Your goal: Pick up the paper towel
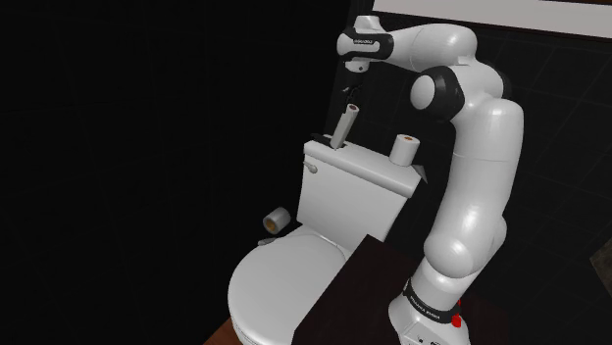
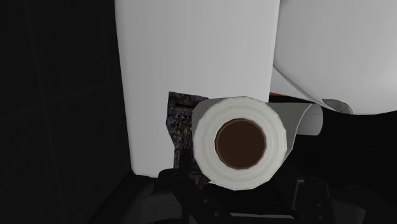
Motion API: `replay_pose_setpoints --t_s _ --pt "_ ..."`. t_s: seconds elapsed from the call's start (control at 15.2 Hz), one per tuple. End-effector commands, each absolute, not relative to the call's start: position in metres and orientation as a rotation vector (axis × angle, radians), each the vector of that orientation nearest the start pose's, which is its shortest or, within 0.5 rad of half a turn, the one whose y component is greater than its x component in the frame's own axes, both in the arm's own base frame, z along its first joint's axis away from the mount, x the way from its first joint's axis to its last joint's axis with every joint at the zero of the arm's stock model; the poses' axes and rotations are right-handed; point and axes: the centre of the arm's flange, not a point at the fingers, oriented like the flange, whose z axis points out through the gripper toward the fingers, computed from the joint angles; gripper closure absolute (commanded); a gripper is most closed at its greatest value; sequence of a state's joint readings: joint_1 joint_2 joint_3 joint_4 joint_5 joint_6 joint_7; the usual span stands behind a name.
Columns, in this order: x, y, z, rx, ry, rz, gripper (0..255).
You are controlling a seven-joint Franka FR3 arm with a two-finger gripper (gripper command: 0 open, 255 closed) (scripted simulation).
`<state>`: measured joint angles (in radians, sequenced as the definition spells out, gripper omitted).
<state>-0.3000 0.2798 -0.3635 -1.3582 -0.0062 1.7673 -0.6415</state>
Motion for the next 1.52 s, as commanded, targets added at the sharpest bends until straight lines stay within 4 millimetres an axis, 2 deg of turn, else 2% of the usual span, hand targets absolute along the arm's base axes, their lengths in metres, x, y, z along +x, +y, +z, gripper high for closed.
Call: replay_pose_setpoints --t_s 0.0,0.4,1.39,1.45 --pt "0.534 -0.375 0.585 -3.311 0.002 -0.088 255" --pt "0.533 -0.375 0.585 -3.311 0.002 -0.088 255" --pt "0.533 -0.375 0.664 -3.311 0.002 -0.088 255" --pt "0.533 -0.375 0.665 -3.311 0.002 -0.088 255"
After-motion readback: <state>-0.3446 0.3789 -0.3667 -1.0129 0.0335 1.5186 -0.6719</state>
